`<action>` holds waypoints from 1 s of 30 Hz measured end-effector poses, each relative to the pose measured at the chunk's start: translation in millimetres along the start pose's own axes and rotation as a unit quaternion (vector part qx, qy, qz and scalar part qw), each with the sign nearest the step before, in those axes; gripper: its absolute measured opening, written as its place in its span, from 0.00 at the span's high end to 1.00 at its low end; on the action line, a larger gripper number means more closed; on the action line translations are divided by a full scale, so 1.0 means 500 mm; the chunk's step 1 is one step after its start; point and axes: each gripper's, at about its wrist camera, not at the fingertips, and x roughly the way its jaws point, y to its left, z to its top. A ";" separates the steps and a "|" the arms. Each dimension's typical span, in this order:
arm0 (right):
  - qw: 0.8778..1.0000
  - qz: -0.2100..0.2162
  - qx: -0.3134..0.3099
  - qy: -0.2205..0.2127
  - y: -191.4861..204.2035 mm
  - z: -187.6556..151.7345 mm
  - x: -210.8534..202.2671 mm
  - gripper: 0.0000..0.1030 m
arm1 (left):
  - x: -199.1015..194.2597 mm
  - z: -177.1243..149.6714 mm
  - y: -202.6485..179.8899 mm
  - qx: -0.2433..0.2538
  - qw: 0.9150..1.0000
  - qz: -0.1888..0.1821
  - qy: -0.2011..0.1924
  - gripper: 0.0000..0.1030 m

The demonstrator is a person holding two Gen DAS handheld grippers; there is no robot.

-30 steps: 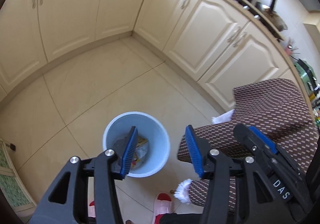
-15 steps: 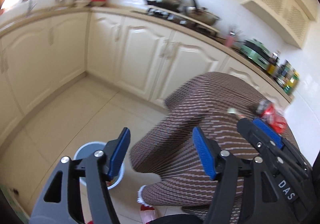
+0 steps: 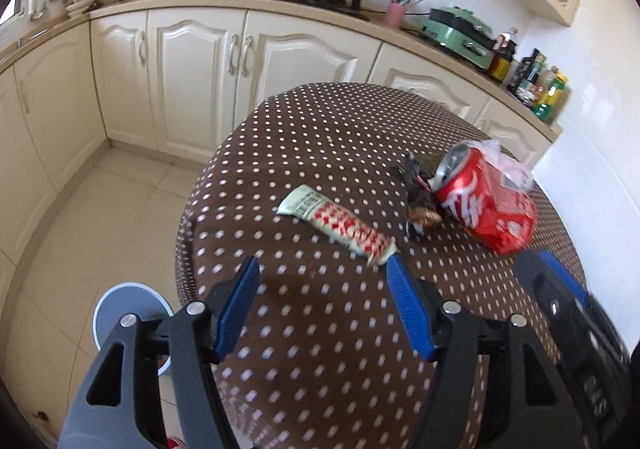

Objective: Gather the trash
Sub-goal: 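Move both open tools back to the table, then grasp the white-red snack wrapper with the left tool while the right grasps the dark snack bag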

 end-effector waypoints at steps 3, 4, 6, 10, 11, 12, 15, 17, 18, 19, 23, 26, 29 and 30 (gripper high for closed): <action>0.999 0.029 0.015 0.029 -0.010 0.008 0.020 0.54 | 0.035 0.017 -0.014 -0.008 1.000 0.022 0.010 0.37; 0.999 0.034 0.016 0.036 -0.005 0.009 0.028 0.54 | 0.044 0.024 -0.018 -0.008 0.999 0.032 0.009 0.37; 0.998 0.040 0.016 0.051 -0.002 0.016 0.043 0.53 | 0.057 0.036 -0.027 -0.004 0.999 0.046 0.008 0.37; 0.998 0.030 0.006 0.054 0.011 0.033 0.064 0.51 | 0.078 0.046 -0.040 0.015 0.997 0.072 0.010 0.44; 0.998 0.027 0.007 0.055 0.010 0.036 0.071 0.51 | 0.080 0.046 -0.041 0.019 0.996 0.082 0.007 0.53; 0.998 0.029 0.009 0.057 0.011 0.039 0.078 0.51 | 0.080 0.047 -0.040 0.021 0.996 0.085 0.005 0.59; 0.997 0.029 0.012 0.067 0.011 0.041 0.095 0.51 | 0.077 0.047 -0.037 0.033 0.996 0.077 0.000 0.69; 0.997 0.027 0.006 0.069 0.018 0.042 0.099 0.51 | 0.068 0.046 -0.025 0.028 0.998 0.060 -0.004 0.78; 0.997 0.025 0.000 0.069 0.027 0.042 0.100 0.51 | 0.062 0.045 -0.019 0.023 0.999 0.045 -0.006 0.86; 0.997 0.024 -0.005 0.070 0.032 0.042 0.102 0.50 | 0.056 0.042 -0.012 0.018 0.999 0.036 -0.007 0.88; 0.996 0.022 -0.028 0.086 0.072 0.042 0.124 0.43 | 0.022 0.033 0.027 0.009 0.999 0.021 -0.022 0.91; 0.994 0.007 -0.035 0.106 0.096 0.047 0.163 0.41 | -0.002 0.029 0.056 -0.001 0.999 0.012 -0.033 0.91; 0.990 -0.020 -0.036 0.132 0.104 0.051 0.203 0.41 | -0.020 0.026 0.079 -0.009 0.999 0.003 -0.040 0.91; 0.990 -0.019 -0.031 0.135 0.102 0.052 0.209 0.41 | -0.025 0.025 0.086 -0.012 0.999 0.000 -0.041 0.91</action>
